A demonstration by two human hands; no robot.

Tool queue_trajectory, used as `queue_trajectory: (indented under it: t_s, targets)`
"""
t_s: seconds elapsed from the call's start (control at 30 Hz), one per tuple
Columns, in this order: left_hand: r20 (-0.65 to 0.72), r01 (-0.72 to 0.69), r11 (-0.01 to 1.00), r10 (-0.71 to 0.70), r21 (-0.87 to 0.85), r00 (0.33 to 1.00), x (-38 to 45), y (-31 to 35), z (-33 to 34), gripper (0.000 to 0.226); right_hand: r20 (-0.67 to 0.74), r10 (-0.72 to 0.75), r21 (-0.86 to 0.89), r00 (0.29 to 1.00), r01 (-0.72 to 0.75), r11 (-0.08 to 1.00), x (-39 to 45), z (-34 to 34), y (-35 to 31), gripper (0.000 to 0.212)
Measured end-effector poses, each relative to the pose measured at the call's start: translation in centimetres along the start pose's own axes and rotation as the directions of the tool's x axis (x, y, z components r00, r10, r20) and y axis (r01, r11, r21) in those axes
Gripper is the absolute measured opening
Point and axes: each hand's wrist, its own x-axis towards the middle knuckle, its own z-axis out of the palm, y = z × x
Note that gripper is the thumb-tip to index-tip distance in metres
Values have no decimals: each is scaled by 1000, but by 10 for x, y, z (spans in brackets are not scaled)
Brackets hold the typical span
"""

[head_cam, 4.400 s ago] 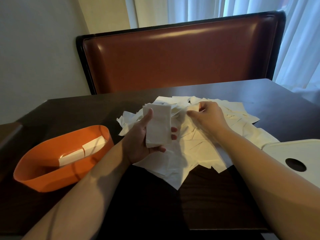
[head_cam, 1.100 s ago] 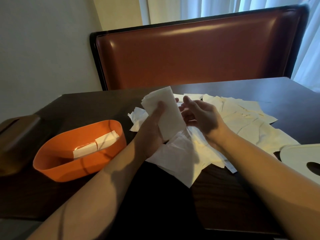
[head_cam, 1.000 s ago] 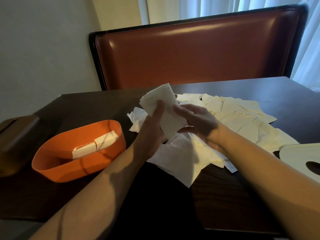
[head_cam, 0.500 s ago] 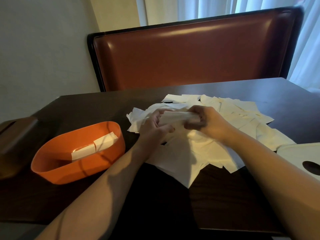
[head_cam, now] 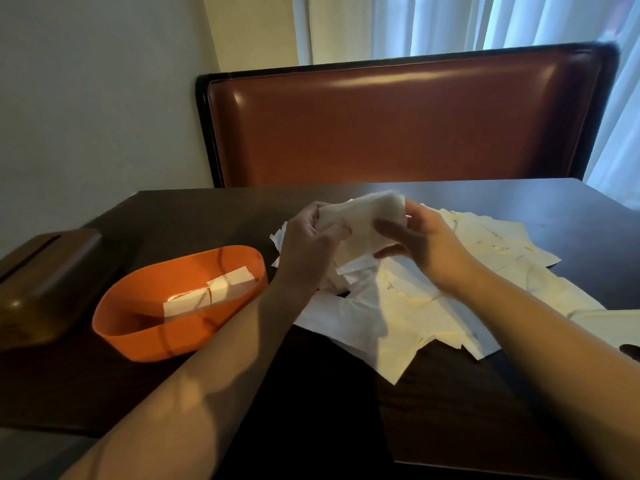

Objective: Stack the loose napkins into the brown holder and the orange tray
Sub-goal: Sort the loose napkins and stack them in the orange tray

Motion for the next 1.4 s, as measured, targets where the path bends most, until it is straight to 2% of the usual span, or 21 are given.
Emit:
queue_trajectory:
  t_s: [0.07,0.13,0.23,0.3,0.4,0.5,0.6,0.7,0.77,0.87,1.0,1.1,1.17,1.23,1.27,1.33,1.4]
  targets:
    - [-29,-89,991,93,99,995,-1,9,-17,13,34,-52,-29,998,53,998,2,14,-14,30]
    - [1,-169,964,172,204,985,-5,18,-33,15,35,-104,-101,994,107,989,5,21,-25,27]
    - [59,-180,951,171,250,984,-7,26,-75,18,71,-136,-120,988,144,982,19,47,-42,21]
    - [88,-163,926,141,340,986,-5,28,-106,22,122,-133,-148,984,150,977,31,70,-51,19]
    - [126,-52,914,1,402,992,0,22,-140,15,126,-173,-349,977,207,914,48,106,-53,11]
    - [106,163,911,-217,378,970,2,7,-159,4,119,-143,-466,983,182,866,61,137,-48,15]
    - [101,306,859,-377,411,921,3,-8,-171,7,140,-76,-535,987,140,833,63,156,-35,11]
    - [110,408,789,-507,459,855,3,-15,-180,12,173,-68,-583,983,158,797,61,165,-31,18]
    - [134,455,742,-581,492,803,2,-14,-184,16,185,-74,-600,980,172,781,62,169,-30,21]
    - [169,479,719,-626,503,762,1,-14,-189,20,227,-56,-639,972,191,745,64,173,-28,24]
    - [178,485,675,-667,557,724,1,-9,-189,20,286,5,-728,958,214,652,68,177,-30,26]
    - [187,399,623,-665,672,723,-1,-8,-188,16,357,35,-787,933,280,549,66,177,-34,32]
    - [201,316,608,-631,729,749,-3,-7,-186,13,376,-44,-807,925,351,475,64,180,-34,26]
    - [210,262,607,-595,750,776,-4,-6,-186,13,401,-139,-772,905,416,481,65,184,-34,15]
    - [210,249,599,-591,761,779,-3,-5,-186,11,423,-133,-751,896,429,502,65,185,-35,13]
    - [224,223,587,-591,778,775,-2,-4,-184,6,473,-12,-763,881,416,495,67,188,-37,16]
    - [237,207,598,-577,774,781,-2,-6,-182,3,498,134,-813,857,407,417,69,190,-35,17]
